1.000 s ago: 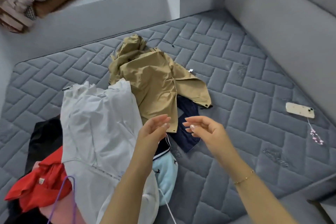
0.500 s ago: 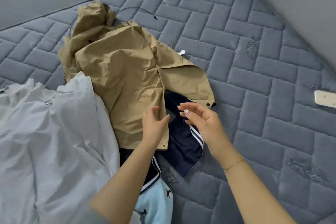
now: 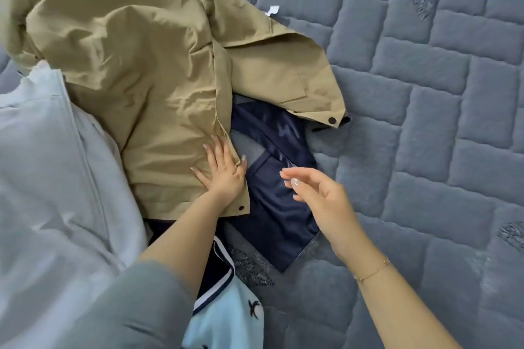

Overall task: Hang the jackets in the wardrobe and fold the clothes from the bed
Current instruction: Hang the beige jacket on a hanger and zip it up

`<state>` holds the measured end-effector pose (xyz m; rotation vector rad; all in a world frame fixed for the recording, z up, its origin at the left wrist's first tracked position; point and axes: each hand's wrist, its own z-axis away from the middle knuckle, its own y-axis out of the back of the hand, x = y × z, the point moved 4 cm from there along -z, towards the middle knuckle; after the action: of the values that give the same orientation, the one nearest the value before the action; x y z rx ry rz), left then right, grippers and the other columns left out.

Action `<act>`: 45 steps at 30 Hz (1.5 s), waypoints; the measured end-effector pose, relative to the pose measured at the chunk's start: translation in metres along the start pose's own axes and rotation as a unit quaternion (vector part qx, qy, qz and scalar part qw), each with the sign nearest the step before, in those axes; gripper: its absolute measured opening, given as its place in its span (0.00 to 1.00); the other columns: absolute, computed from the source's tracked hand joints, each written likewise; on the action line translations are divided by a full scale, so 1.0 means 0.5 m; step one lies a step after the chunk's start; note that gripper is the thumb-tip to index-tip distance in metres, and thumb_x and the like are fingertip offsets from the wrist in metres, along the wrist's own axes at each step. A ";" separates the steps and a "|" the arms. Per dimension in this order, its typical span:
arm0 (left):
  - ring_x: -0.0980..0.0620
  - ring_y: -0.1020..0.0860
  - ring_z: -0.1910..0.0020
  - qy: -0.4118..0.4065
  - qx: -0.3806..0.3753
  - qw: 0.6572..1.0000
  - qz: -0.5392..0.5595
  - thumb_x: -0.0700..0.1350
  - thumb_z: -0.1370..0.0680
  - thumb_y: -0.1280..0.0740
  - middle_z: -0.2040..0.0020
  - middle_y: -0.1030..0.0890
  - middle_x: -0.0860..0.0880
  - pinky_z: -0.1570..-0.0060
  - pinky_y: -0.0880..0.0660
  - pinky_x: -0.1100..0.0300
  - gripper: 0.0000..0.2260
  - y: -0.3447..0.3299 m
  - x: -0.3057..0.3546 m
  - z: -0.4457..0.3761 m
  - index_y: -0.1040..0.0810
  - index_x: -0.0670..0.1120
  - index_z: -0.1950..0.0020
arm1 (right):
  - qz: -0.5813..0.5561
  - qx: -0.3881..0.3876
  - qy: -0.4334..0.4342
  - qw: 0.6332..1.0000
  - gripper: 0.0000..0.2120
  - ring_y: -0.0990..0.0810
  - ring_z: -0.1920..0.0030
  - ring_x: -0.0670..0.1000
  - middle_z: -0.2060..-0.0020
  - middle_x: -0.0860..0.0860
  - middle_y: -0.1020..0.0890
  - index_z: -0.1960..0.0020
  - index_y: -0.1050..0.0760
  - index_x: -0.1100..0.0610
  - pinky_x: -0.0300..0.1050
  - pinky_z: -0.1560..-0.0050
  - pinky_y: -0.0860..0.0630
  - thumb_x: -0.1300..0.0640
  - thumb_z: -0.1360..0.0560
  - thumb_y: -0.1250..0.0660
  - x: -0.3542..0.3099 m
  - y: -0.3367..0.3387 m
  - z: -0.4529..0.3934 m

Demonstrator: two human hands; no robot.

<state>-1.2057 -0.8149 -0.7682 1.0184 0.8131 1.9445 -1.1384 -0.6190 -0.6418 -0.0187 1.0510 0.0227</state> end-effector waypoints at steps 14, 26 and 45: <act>0.51 0.24 0.57 0.139 0.024 0.864 0.484 0.54 0.16 0.46 0.59 0.23 0.50 0.35 0.32 0.49 0.17 0.126 -0.007 0.085 0.23 0.45 0.41 | -0.027 0.030 0.016 0.999 0.12 0.18 0.45 0.43 0.48 0.44 0.15 0.45 0.18 0.52 0.42 0.44 0.22 0.61 0.19 0.39 -0.043 0.034 0.132; 0.54 0.21 0.41 -0.023 0.148 0.872 0.465 0.57 0.17 0.45 0.43 0.17 0.52 0.38 0.27 0.56 0.16 0.542 0.043 0.610 0.21 0.54 0.40 | -0.067 0.018 -0.024 0.997 0.10 0.18 0.44 0.47 0.48 0.47 0.15 0.45 0.18 0.54 0.45 0.47 0.20 0.59 0.19 0.38 -0.189 0.022 0.432; 0.48 0.20 0.55 -0.014 -0.235 0.884 0.405 0.59 0.23 0.36 0.55 0.17 0.46 0.52 0.27 0.58 0.22 0.536 -0.092 1.118 0.19 0.39 0.51 | -0.202 -0.045 -0.151 0.967 0.17 0.20 0.41 0.61 0.41 0.61 0.19 0.31 0.27 0.60 0.58 0.40 0.23 0.64 0.19 0.39 -0.323 -0.256 0.662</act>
<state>-0.7974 -0.8870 -0.3049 1.1687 -0.1884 2.6190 -0.9276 -0.7398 -0.3367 -0.3035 0.7259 -0.2893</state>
